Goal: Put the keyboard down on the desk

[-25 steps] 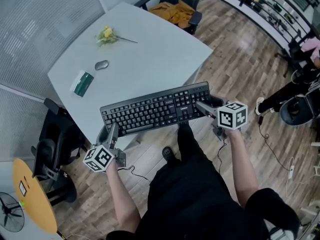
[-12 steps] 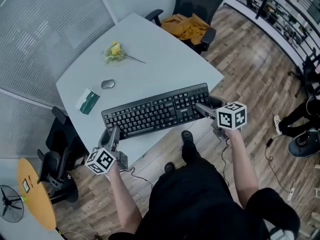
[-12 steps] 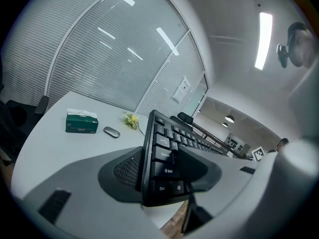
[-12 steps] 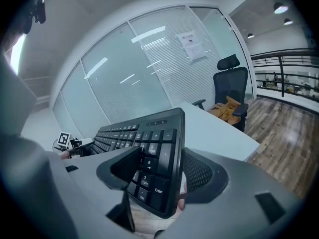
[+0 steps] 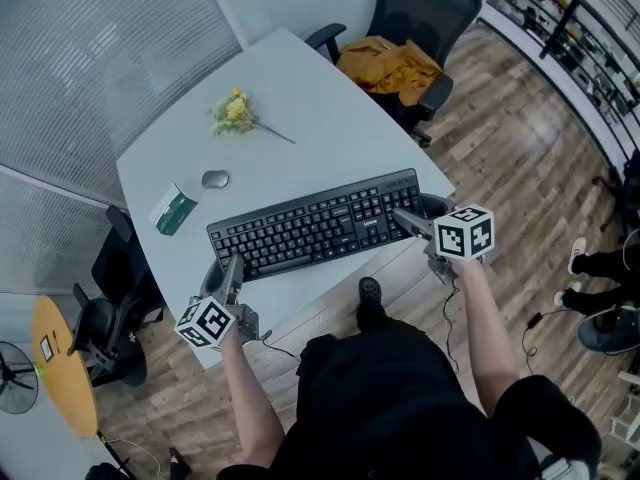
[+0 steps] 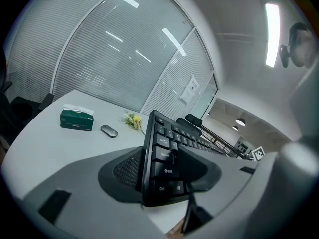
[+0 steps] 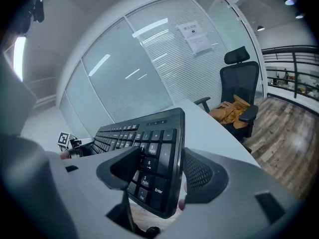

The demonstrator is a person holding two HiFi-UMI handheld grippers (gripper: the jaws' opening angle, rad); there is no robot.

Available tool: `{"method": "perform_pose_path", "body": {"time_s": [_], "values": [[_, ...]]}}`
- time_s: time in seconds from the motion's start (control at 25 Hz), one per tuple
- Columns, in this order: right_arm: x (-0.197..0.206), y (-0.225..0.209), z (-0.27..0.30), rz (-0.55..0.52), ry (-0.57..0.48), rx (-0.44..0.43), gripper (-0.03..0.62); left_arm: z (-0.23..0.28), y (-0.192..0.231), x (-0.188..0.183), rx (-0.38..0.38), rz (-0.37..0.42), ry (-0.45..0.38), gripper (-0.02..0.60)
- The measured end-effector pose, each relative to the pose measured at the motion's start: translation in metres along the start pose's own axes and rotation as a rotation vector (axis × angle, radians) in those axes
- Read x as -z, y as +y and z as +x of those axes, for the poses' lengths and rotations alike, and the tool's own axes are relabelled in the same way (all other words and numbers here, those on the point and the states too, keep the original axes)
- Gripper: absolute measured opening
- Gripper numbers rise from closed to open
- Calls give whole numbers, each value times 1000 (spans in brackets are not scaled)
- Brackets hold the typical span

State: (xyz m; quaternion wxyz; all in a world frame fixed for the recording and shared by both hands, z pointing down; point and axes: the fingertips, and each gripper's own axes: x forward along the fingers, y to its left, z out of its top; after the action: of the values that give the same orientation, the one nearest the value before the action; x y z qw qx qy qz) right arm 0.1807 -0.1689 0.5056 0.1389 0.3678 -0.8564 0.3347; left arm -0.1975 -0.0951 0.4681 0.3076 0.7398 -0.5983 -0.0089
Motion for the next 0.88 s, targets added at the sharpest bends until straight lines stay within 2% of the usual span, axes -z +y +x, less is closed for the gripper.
{"method": "perform_pose_path", "body": {"time_s": [0.28, 0.52, 0.88], "values": [[3, -20, 18, -12, 78, -55, 284, -2, -3, 21, -85, -41, 6, 201], [18, -22, 42, 7, 149, -89, 284, -7, 14, 36, -145, -72, 36, 201], [19, -22, 78, 20, 201, -78, 281, 8, 47, 40, -165, -115, 67, 202]]}}
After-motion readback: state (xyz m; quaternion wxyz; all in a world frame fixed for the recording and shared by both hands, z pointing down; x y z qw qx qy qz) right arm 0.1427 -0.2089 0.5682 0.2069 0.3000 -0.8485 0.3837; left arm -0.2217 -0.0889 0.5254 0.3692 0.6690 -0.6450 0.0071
